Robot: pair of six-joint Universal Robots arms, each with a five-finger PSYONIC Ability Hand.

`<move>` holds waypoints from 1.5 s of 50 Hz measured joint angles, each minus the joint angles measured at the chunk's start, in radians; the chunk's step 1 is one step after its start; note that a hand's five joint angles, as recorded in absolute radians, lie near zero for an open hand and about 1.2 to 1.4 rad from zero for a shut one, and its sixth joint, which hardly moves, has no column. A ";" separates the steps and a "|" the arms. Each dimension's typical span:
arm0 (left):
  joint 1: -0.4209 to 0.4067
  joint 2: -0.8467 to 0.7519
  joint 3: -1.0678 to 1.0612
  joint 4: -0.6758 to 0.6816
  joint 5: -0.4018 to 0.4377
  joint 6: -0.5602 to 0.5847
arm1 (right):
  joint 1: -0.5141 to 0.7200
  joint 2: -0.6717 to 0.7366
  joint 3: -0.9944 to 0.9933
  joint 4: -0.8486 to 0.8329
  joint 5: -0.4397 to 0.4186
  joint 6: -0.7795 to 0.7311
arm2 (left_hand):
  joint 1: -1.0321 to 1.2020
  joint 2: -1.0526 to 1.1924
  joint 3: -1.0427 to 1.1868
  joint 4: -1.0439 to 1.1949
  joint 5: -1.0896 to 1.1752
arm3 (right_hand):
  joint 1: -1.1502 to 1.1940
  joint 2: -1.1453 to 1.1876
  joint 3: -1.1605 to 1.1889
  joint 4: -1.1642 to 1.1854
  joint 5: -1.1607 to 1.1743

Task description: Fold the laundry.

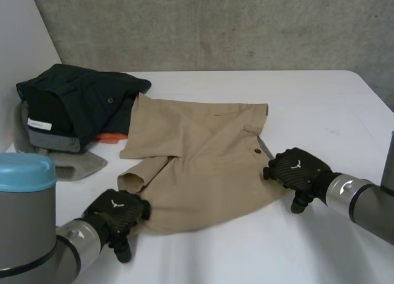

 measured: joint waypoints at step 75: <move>-0.042 0.024 0.379 -0.092 -0.028 0.201 | 0.065 -0.099 -0.350 0.388 0.262 0.061 | 0.688 0.747 0.737 0.750 0.735 | 0.583 0.679 0.687 0.703 0.694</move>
